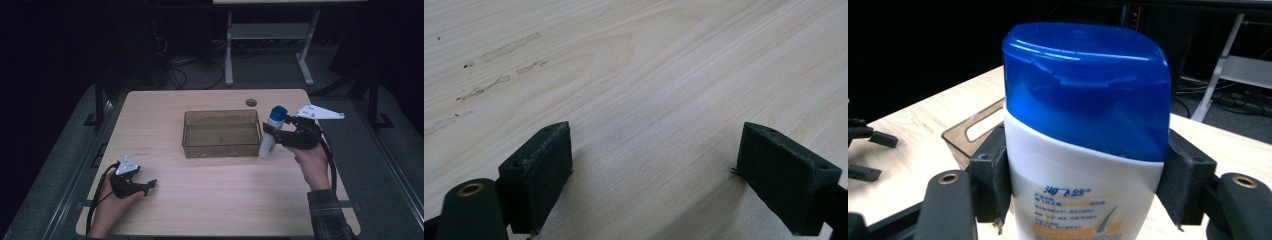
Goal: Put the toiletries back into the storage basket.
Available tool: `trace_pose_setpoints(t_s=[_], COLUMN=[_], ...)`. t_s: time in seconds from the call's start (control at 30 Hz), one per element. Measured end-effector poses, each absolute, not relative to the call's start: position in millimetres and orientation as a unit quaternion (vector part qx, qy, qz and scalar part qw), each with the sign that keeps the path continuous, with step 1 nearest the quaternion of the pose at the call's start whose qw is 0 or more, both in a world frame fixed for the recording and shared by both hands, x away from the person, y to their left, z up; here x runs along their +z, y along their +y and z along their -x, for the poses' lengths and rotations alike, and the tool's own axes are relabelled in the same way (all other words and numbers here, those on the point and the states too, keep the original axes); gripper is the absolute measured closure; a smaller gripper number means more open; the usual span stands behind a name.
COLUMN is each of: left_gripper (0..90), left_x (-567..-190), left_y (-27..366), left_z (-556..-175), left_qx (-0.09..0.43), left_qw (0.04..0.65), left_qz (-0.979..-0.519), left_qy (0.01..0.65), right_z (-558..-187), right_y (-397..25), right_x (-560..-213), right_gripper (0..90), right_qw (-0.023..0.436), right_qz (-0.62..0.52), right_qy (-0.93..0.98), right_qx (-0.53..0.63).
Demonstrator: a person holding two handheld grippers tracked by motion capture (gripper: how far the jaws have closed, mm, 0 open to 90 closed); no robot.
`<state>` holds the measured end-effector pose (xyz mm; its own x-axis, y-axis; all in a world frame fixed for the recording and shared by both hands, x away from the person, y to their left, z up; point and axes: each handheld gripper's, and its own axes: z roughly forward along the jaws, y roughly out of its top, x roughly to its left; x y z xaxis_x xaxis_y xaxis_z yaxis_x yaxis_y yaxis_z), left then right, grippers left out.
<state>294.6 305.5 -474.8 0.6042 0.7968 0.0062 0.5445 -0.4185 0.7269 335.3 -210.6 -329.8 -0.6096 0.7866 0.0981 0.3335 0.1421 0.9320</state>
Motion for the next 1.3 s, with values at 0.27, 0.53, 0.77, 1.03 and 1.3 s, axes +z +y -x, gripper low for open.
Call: trace_pose_setpoints(t_s=[0.27,0.53,0.77,1.03,1.3], left_gripper=[13.3,13.3,13.3,13.3,13.3], left_x=[-474.7,-474.8,-474.8,-474.7,-474.9], left_y=[305.6,305.6,305.6,305.7,305.3], left_z=[-294.6,-294.6,-294.6,-294.6,-294.4], left_qx=[0.179,0.179,0.179,0.179,0.179], left_qw=[0.353,0.353,0.353,0.353,0.354], left_qz=[-0.823,-0.823,-0.824,-0.824,-0.823], left_qy=[0.407,0.407,0.406,0.405,0.406], right_z=[-349.0,-359.4,-368.4,-379.6,-388.8], right_y=[-201.4,-192.9,-186.7,-176.1,-167.9], right_x=[-322.2,-318.8,-319.2,-324.9,-335.4], right_gripper=[33.6,33.5,33.5,33.5,33.5], right_qw=[0.229,0.235,0.24,0.244,0.242], right_qz=[-0.382,-0.378,-0.38,-0.38,-0.383], right_qy=[0.726,0.724,0.719,0.719,0.729], right_qx=[0.525,0.528,0.53,0.528,0.513])
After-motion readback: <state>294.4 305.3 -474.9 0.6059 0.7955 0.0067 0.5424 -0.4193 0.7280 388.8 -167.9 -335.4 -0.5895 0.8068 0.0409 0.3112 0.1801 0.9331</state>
